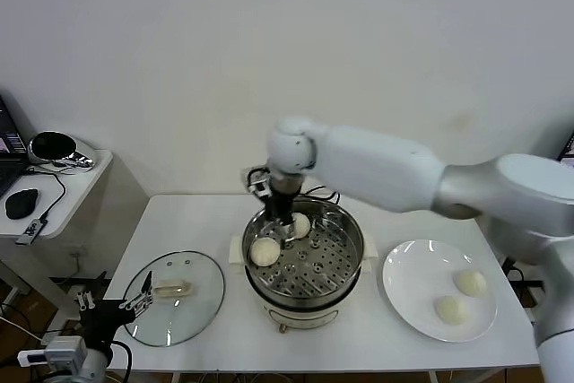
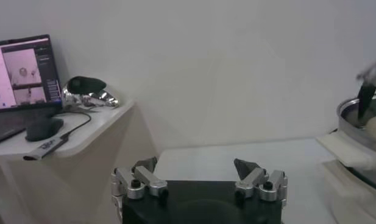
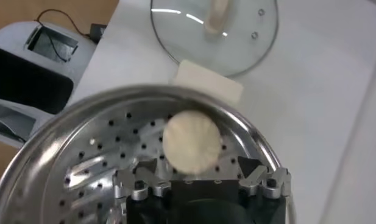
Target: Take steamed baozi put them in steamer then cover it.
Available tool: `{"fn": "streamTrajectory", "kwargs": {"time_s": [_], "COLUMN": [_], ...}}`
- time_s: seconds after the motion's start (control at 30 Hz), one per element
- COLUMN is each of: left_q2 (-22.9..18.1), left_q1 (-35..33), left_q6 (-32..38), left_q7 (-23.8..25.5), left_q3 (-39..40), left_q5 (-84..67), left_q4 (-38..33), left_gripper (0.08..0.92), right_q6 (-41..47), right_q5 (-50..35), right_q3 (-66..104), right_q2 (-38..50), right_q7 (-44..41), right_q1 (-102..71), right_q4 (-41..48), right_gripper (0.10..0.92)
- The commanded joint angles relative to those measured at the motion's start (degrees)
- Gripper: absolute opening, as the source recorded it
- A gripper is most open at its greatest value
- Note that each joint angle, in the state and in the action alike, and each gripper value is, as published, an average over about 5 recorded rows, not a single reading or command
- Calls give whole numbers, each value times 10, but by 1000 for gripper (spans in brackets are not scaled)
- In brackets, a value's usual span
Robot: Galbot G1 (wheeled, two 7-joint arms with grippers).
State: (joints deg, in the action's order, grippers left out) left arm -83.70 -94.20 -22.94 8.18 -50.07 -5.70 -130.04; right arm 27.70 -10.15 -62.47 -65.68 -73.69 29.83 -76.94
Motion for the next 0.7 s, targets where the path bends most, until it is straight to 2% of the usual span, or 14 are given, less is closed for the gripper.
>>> {"fn": "streamTrajectory", "kwargs": {"time_s": [0.03,0.17,0.3,0.5,0.7], "left_q2": [-2,-7,-11,-11,-13], "left_q1": [1,0,-4,-9,-12], "left_q6": [-5,-8,-8,-7,-7], "left_q7": [3,6,8,7,7], "left_q3": [6,13,17,13,9], "left_q5": [0,3,6,11,16], "left_q4": [3,-1,-1,10,11], "left_gripper": [823,823,823,823,823], "right_q6": [-38,-65,-90,-113,-118], "right_q5": [12,32,63,116,164], "right_q3": [22,18,37,125,250], "right_q2": [250,359,419,462,464], "right_q7": [-29,-36,-37,-32,-29], "right_q1": [64,66,29,-112,-283], "right_q4": [-142,-175,-181,-180,-169], "right_gripper": [823,823,823,823,823]}}
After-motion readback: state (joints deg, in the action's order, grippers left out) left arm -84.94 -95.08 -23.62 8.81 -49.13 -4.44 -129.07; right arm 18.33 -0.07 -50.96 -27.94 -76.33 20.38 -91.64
